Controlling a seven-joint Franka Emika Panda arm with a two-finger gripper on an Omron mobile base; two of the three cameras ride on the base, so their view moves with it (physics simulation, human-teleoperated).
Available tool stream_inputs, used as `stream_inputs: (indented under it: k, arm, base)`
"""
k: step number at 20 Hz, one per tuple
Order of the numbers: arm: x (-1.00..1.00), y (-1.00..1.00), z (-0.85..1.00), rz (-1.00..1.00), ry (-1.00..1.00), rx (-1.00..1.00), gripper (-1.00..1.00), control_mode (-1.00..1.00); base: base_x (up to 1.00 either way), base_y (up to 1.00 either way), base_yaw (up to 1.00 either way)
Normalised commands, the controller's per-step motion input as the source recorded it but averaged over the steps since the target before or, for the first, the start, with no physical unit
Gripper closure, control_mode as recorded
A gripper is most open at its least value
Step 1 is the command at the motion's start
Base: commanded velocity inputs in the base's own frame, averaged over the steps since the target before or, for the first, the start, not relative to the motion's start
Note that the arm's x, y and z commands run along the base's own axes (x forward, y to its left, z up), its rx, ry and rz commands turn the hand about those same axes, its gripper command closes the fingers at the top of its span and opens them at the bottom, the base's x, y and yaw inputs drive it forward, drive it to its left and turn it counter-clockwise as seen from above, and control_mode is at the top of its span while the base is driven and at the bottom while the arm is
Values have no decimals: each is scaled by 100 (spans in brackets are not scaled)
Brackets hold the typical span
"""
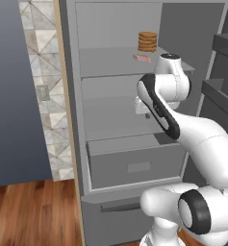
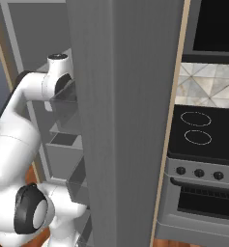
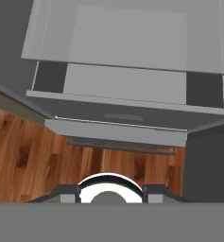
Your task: Take the steak from the fridge and place it on the digital scale on the counter by the fridge. Wait a few seconds for a reading, then move it to the plate on the dining counter.
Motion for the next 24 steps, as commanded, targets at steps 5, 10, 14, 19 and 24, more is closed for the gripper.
stream_inputs:
  k: [5,10,14,19,24]
  arm:
    - [-13,0,0,0,-5,0,-100,-100]
    - [-69,0,46,0,-42,0,-100,-100]
    - [-47,0,80,0,-51,-4,-100,-100]
    - [-25,-5,91,0,-49,-7,-100,-100]
    - [-9,-14,81,0,-35,-3,-100,-100]
  base:
    - [0,0,0]
    - [0,0,0]
    - [0,0,0]
    - [0,0,0]
    - [0,0,0]
